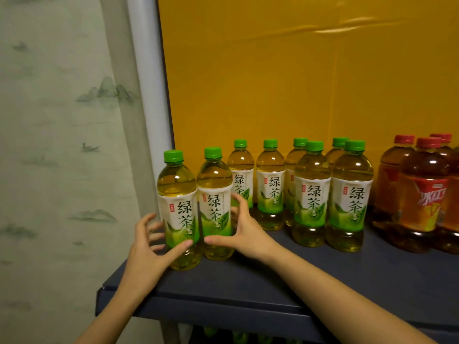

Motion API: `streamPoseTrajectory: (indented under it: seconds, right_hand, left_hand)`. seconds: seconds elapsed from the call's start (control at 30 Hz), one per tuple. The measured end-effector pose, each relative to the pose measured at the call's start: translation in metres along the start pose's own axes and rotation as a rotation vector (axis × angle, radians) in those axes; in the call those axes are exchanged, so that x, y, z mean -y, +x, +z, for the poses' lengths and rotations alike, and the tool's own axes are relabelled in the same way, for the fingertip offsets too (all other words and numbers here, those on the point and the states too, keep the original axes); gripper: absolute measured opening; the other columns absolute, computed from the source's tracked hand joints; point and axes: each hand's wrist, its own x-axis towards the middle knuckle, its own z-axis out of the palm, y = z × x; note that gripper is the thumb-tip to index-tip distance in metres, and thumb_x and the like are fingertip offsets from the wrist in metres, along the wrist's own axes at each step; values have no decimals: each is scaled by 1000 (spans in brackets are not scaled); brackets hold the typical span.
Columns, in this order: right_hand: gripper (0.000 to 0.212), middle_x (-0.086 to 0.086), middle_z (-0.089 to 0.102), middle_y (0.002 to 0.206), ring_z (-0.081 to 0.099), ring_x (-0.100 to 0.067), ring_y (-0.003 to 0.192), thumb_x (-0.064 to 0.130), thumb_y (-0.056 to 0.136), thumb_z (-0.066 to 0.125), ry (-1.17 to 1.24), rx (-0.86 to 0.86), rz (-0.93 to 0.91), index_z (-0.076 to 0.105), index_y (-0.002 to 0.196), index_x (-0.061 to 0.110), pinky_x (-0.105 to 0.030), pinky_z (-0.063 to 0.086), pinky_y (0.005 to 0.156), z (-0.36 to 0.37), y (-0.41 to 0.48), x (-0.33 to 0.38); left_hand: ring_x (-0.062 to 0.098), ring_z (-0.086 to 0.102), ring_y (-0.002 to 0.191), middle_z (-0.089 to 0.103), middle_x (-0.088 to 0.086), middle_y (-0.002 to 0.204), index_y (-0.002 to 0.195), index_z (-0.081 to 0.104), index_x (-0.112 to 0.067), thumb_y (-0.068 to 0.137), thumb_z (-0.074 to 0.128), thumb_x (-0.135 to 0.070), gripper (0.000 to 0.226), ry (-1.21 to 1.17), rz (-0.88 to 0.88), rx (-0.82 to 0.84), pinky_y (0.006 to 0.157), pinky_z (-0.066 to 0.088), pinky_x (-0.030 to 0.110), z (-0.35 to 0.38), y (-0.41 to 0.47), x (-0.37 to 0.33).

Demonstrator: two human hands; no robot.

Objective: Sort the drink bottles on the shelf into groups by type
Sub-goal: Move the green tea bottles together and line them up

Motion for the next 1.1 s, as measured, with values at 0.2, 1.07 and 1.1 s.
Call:
streamPoseTrajectory:
  seconds: [0.2, 1.07, 1.1]
  right_hand:
    - [79, 3, 56, 129, 52, -7, 116, 26, 71, 78, -77, -107, 10, 26, 129, 17, -27, 43, 100, 5, -5, 0]
    - [74, 1, 59, 121, 56, -13, 113, 40, 63, 80, -438, -630, 42, 44, 123, 16, -34, 48, 95, -45, -38, -25]
    - [75, 1, 60, 122, 55, -15, 114, 41, 63, 80, -456, -639, 48, 44, 124, 17, -39, 48, 96, -45, -38, -25]
  left_hand:
    - [1, 67, 90, 66, -7, 105, 104, 55, -29, 56, 79, -26, 54, -174, -57, 256, 66, 54, 13, -4, 11, 1]
    - [12, 55, 115, 58, -5, 122, 114, 48, -28, 71, 75, -15, 53, -167, -2, 545, 96, 48, 32, 79, 54, -9]
    - [14, 54, 116, 57, -2, 124, 117, 47, -25, 71, 75, -16, 55, -153, -4, 536, 97, 47, 32, 81, 54, -8]
